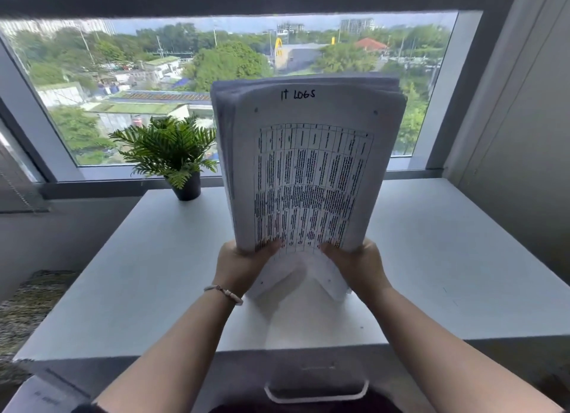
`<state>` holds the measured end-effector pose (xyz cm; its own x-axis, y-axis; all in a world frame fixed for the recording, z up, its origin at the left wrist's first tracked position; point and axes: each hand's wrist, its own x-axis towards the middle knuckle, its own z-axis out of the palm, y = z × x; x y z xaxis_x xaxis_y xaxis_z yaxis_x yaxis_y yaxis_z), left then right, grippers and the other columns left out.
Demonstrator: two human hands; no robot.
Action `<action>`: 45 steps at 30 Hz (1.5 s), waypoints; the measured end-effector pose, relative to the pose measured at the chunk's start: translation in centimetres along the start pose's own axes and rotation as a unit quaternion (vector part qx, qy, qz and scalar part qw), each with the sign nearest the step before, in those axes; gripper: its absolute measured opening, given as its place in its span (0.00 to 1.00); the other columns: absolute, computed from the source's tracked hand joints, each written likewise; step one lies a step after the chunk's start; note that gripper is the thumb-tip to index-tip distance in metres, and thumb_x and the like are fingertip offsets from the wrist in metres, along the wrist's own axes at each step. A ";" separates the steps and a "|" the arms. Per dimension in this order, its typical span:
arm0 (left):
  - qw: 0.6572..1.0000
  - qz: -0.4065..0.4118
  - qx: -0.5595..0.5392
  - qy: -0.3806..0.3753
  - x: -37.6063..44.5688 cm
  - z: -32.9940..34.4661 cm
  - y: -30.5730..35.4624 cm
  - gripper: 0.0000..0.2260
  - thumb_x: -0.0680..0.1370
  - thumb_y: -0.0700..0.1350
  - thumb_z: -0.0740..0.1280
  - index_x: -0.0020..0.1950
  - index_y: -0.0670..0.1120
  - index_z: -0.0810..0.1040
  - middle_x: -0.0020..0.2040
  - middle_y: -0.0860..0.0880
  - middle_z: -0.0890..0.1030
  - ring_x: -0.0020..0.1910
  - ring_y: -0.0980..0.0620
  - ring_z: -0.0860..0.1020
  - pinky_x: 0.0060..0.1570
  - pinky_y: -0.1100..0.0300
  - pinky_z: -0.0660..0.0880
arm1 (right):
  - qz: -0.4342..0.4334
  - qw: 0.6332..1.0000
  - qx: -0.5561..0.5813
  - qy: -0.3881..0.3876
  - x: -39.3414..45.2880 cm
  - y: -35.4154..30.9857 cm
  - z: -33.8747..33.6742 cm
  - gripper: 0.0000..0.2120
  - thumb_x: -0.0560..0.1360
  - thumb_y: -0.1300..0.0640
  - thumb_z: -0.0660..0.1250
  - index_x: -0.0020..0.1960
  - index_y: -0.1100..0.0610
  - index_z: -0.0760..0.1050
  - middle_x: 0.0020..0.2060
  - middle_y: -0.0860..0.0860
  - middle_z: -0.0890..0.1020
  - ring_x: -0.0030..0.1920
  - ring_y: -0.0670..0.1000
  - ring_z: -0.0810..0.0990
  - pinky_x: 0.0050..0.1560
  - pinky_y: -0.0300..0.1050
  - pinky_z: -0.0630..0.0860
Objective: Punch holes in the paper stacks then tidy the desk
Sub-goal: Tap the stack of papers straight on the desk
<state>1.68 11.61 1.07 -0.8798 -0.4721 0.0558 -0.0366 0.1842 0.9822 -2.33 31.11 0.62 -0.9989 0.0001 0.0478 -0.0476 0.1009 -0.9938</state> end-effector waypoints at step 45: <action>0.947 -0.189 -0.257 -0.040 2.7 -1.1 3.7 0.14 0.73 0.38 0.71 0.57 0.35 0.77 0.50 0.36 0.83 0.48 0.36 0.82 0.50 0.38 0.77 | 0.177 0.953 0.197 -0.146 3.3 -4.3 -6.7 0.26 0.69 0.37 0.69 0.52 0.58 0.81 0.50 0.57 0.83 0.46 0.50 0.85 0.48 0.46 0.81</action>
<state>-0.36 10.10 5.07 -0.8835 -0.3501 -0.3114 -0.1388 -0.4392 0.8876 -5.36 37.33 5.70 -0.9084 -0.3186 -0.2707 0.3523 -0.2344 -0.9061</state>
